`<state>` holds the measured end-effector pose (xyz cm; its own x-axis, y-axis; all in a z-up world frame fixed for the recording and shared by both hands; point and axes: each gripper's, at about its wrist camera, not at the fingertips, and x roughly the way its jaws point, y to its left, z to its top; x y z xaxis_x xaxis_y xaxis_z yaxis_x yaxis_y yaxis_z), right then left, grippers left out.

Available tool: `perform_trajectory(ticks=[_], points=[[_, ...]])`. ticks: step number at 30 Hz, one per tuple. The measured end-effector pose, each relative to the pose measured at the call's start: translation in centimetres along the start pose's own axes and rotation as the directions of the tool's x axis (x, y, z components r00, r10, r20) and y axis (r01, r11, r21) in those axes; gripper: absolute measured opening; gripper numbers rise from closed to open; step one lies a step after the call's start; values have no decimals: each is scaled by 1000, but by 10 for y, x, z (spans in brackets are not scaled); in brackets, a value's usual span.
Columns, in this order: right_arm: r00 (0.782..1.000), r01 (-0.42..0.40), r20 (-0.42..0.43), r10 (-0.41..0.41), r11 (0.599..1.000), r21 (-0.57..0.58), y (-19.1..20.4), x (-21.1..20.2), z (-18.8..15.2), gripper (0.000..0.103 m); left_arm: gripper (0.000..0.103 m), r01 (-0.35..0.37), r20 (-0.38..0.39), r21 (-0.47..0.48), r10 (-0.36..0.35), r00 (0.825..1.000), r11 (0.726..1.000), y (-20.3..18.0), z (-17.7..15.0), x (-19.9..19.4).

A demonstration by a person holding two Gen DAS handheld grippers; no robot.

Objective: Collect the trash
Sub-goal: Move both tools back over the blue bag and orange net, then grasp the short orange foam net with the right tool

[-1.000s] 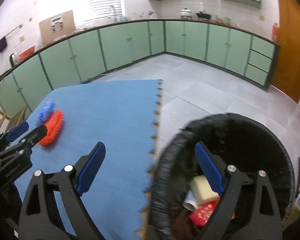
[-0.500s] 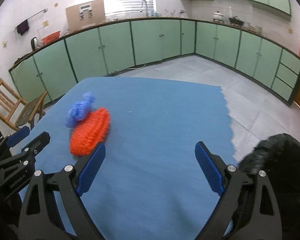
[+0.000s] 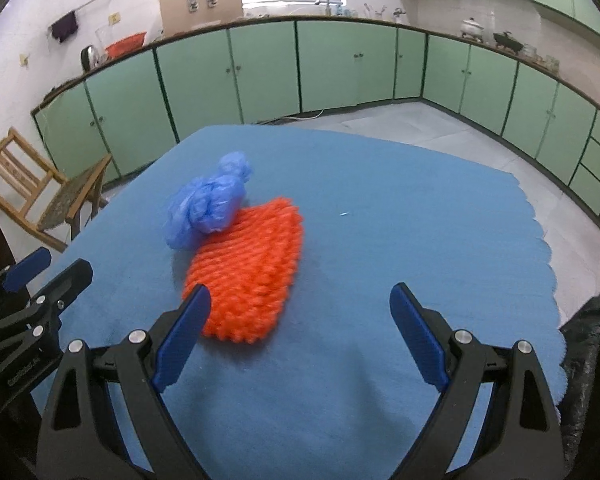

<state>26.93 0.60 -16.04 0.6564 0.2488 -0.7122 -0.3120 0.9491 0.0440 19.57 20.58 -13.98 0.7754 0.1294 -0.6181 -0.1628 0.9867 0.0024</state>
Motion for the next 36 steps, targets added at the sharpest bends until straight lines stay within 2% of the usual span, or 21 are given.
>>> perform_trajectory(ticks=[3,6,9,11,12,16,20,27,36], points=[[1000,-12,-22,12,1000,-13,9,11,1,87,73,-3,-14,-29,3,1000,1000,6,-2,5],[999,-27,-47,26,1000,-8,12,22,2,80,73,-5,-16,-33,5,1000,999,6,-3,8],[995,-62,-73,62,998,4,15,29,1,63,73,-4,-21,-37,3,1000,999,6,-3,10],[993,-87,-85,88,996,5,16,31,0,44,73,-5,-20,-39,4,1000,999,6,-3,11],[991,-98,-88,98,995,5,17,31,0,43,73,-4,-21,-39,4,1000,999,6,-3,11],[993,-94,-76,93,996,-2,15,24,-1,16,73,-2,-22,-42,1,1000,999,4,-2,13],[995,-83,-64,82,996,-19,7,16,2,12,73,12,-20,-41,-12,1000,999,-5,-1,13],[1000,0,-14,0,1000,-7,-29,-4,9,12,73,75,-8,-30,-75,997,997,-35,10,19],[997,79,3,-79,997,20,-71,-2,16,12,73,134,-15,-3,-134,991,991,-77,27,48]])
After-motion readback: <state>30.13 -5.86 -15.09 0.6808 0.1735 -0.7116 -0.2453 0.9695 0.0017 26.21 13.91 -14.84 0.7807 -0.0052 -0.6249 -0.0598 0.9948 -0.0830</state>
